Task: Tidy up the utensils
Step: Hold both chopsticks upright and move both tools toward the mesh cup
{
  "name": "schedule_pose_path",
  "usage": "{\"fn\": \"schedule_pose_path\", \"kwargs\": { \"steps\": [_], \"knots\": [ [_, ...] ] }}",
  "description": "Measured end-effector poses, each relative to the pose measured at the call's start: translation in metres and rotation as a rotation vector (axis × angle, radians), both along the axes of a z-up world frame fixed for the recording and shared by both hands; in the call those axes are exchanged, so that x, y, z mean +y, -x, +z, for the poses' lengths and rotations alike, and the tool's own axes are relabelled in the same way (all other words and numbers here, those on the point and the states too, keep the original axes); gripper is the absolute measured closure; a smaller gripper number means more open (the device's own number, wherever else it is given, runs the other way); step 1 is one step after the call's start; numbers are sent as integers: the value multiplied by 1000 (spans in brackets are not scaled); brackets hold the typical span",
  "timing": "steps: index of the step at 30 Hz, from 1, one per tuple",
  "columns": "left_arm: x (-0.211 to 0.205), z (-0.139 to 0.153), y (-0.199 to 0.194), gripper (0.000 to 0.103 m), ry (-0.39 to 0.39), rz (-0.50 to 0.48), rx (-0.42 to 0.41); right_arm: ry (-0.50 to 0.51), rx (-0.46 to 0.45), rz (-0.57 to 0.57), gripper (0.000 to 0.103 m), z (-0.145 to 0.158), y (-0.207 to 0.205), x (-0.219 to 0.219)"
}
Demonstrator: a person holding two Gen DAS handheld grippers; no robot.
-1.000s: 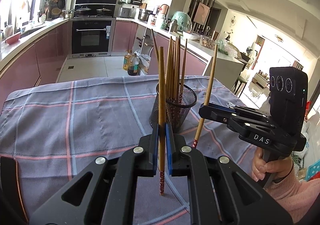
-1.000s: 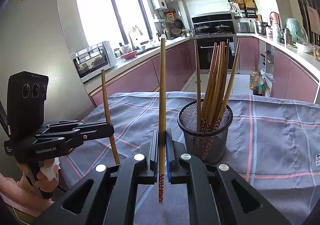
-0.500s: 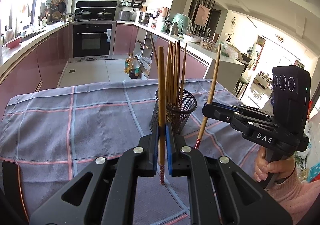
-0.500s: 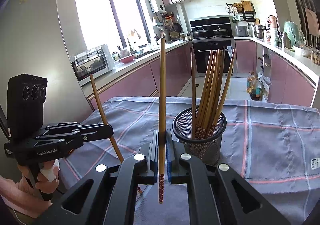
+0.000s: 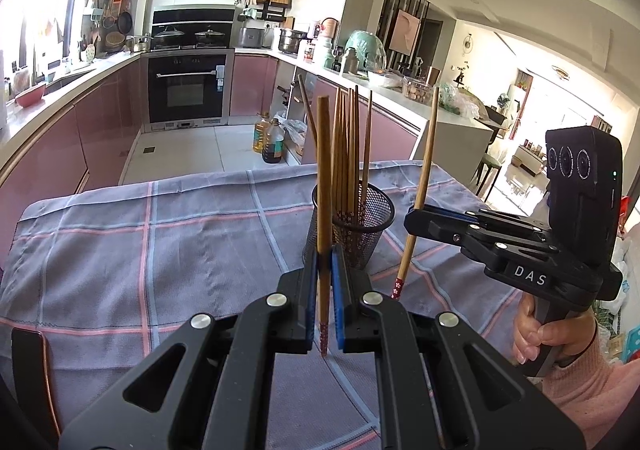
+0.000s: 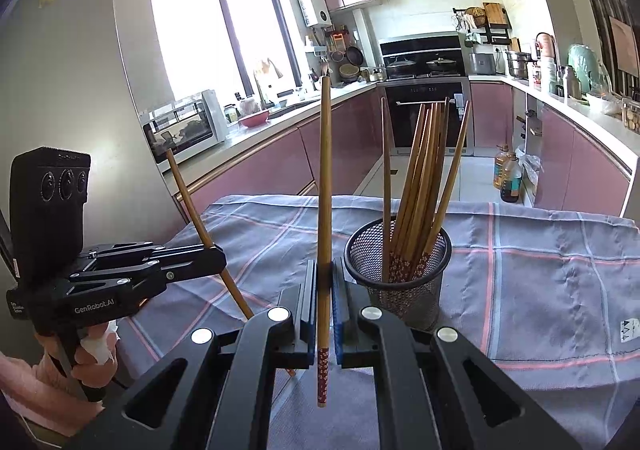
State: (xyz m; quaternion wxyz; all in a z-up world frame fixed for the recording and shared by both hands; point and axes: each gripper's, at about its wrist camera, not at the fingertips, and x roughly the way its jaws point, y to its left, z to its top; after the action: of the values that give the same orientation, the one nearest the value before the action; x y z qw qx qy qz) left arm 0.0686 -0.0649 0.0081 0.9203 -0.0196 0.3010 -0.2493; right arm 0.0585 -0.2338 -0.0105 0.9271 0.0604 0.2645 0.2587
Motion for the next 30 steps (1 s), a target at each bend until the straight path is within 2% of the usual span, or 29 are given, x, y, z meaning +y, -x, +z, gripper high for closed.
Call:
{"fn": "schedule_pose_path", "kwargs": {
  "steps": [30],
  "knots": [
    [-2, 7, 1, 95, -18, 15, -29, 4, -17, -6, 97, 9, 1, -1]
  ]
}}
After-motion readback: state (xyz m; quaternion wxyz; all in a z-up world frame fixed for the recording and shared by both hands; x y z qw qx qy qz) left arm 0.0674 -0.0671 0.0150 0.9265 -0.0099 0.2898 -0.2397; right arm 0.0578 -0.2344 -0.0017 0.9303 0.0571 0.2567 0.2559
